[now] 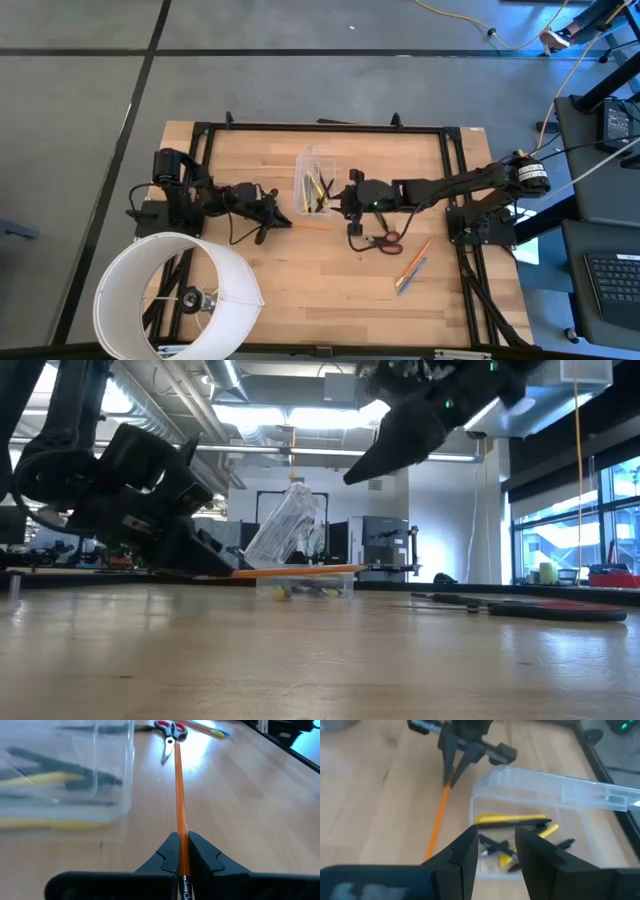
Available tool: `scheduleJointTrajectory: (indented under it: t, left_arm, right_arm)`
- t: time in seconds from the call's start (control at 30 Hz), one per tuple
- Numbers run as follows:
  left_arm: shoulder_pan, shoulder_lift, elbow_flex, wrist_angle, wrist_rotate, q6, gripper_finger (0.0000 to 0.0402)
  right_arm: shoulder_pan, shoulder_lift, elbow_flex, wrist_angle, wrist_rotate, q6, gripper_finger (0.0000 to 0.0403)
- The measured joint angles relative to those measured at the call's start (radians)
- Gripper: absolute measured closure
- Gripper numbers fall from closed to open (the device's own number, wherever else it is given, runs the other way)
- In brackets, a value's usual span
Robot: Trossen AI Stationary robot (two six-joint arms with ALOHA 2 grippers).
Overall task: Pick & place school supplies into a supply box
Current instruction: Put the left orange pencil into the transparent supply box
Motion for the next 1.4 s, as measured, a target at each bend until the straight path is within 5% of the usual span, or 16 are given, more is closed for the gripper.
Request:
scheduleJointTrajectory:
  t: [0.2, 0.53, 0.73, 1.4]
  left_arm:
    - [-0.052, -0.001, 0.051, -0.005, -0.091, 0.0, 0.0391]
    - [-0.15, -0.002, 0.192, -0.165, -0.244, 0.056, 0.0391]
    - [-0.186, -0.002, 0.293, -0.32, -0.276, 0.061, 0.0391]
    - [-0.261, -0.002, 0.513, -0.581, -0.361, 0.078, 0.0391]
  right_arm:
    - [0.056, -0.001, 0.117, -0.194, 0.015, 0.078, 0.0269]
    - [0.094, 0.018, 0.123, -0.248, 0.004, 0.239, 0.0269]
    - [0.094, 0.029, 0.124, -0.25, -0.115, 0.232, 0.027]
    - [0.096, 0.148, 0.123, -0.348, -0.168, 0.257, 0.027]
